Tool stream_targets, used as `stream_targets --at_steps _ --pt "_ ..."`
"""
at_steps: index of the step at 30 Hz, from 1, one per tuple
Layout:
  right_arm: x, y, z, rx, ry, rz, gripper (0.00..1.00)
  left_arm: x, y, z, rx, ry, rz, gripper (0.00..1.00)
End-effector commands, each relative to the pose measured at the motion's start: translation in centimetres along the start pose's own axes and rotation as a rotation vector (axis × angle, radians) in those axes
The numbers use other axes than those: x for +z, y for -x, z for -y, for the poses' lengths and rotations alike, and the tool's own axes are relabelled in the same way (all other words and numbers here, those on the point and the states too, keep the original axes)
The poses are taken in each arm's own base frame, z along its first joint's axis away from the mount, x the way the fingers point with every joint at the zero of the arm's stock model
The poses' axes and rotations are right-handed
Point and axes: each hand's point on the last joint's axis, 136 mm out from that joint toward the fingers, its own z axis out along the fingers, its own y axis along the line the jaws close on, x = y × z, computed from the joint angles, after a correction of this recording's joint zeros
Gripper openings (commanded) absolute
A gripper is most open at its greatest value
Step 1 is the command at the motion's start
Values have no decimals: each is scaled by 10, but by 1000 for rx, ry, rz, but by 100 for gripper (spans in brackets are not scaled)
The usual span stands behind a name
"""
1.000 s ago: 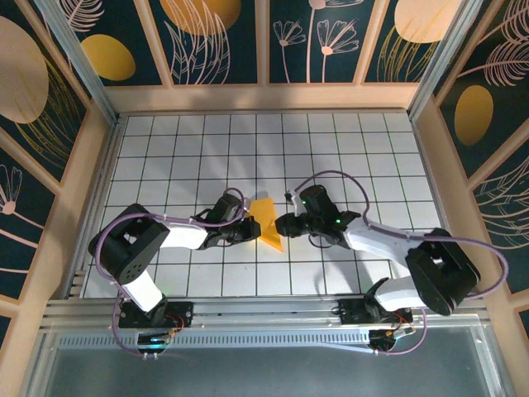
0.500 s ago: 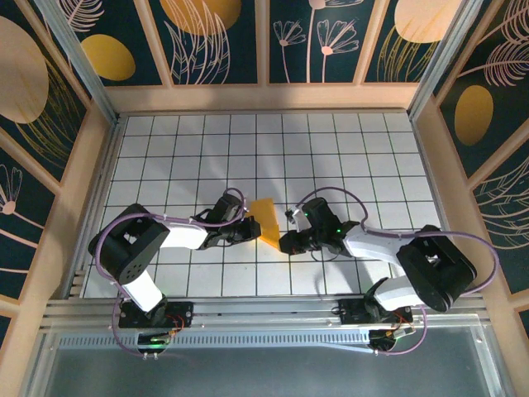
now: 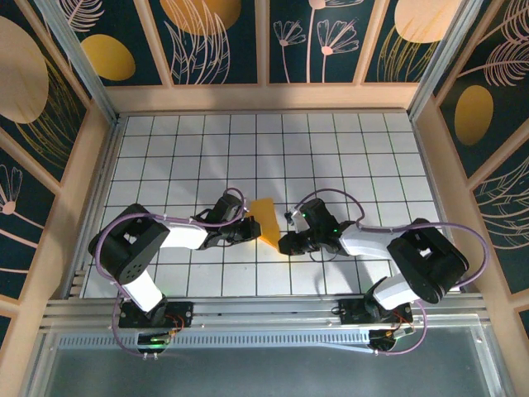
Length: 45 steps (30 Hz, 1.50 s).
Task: Fold a paper plane with a square sheet of paper (fold left side to right side)
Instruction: Third fold the triangle at the center of the table.
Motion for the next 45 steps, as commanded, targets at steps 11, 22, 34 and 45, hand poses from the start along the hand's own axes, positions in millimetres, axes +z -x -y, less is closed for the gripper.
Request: stream_targets --at_steps 11,22,34,45 --pt "9 6 1 6 -1 -4 2 2 -12 -23 -26 81 -24 7" --pt "13 -4 9 24 -11 -34 1 2 -12 -24 -27 84 -24 7" --pt "13 -17 21 48 -58 -73 1 2 -12 -27 -33 97 -20 7" --pt "1 -37 23 76 -63 -102 1 6 -15 -37 -51 128 -30 7"
